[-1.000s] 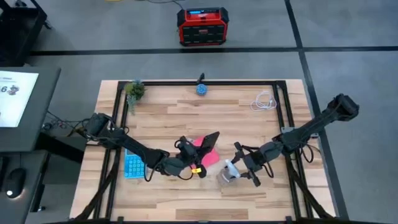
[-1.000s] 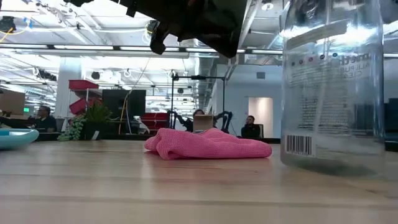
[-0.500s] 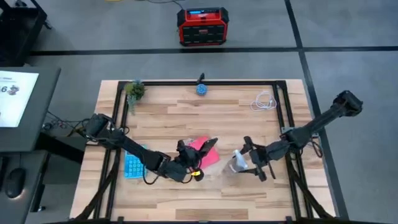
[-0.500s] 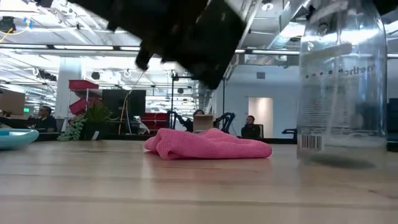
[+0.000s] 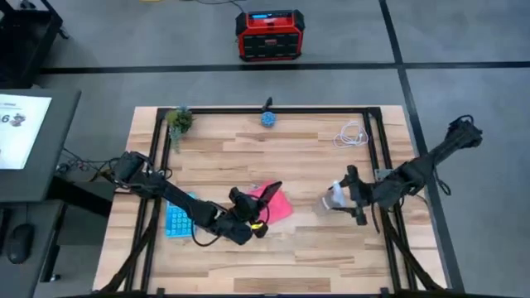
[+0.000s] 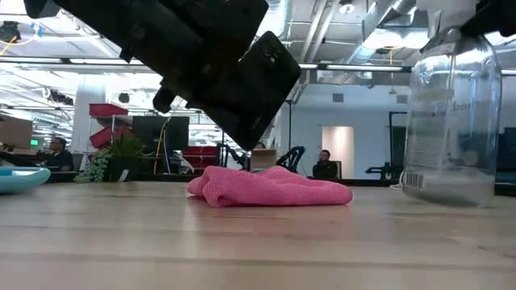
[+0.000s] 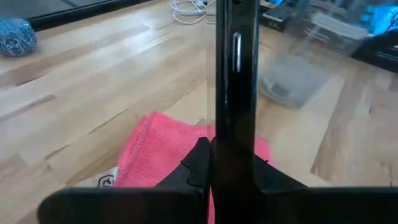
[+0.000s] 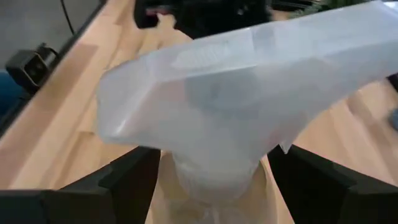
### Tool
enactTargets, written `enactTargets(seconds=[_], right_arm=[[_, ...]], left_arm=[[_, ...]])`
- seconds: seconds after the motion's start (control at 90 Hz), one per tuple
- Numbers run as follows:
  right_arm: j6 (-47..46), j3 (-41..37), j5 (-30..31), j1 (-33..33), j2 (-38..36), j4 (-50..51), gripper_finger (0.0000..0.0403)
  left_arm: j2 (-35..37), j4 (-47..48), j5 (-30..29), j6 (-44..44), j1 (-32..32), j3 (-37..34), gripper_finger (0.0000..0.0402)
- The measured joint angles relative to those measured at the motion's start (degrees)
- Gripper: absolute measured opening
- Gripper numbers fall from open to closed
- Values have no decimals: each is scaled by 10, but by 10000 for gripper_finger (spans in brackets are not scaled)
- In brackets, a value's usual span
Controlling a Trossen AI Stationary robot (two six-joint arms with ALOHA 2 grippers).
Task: Apply microfiber cloth
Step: Spray the black cellphone with the transparent spray bottle, then wipe the black cellphone with the pink microfiber cloth
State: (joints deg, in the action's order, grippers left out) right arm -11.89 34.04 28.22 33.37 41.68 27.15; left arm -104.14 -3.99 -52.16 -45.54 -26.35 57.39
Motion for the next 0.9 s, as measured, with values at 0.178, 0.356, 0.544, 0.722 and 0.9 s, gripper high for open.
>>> enactTargets(seconds=[0.178,0.356,0.544,0.722,0.9], right_arm=[[14,4,-57,-24,-32,43,282],[34,66,-70,-41,-32,136,282],[17,144,-57,-69,-17,277,282],[-60,206,-30,-87,1,360,282],[-90,250,-41,-53,30,360,282]], left_arm=[[0,0,9,-2,0,0,13],[0,0,9,-8,0,0,13],[0,0,9,-8,0,0,13],[0,0,24,-18,1,0,13],[0,21,165,-27,21,12,11]])
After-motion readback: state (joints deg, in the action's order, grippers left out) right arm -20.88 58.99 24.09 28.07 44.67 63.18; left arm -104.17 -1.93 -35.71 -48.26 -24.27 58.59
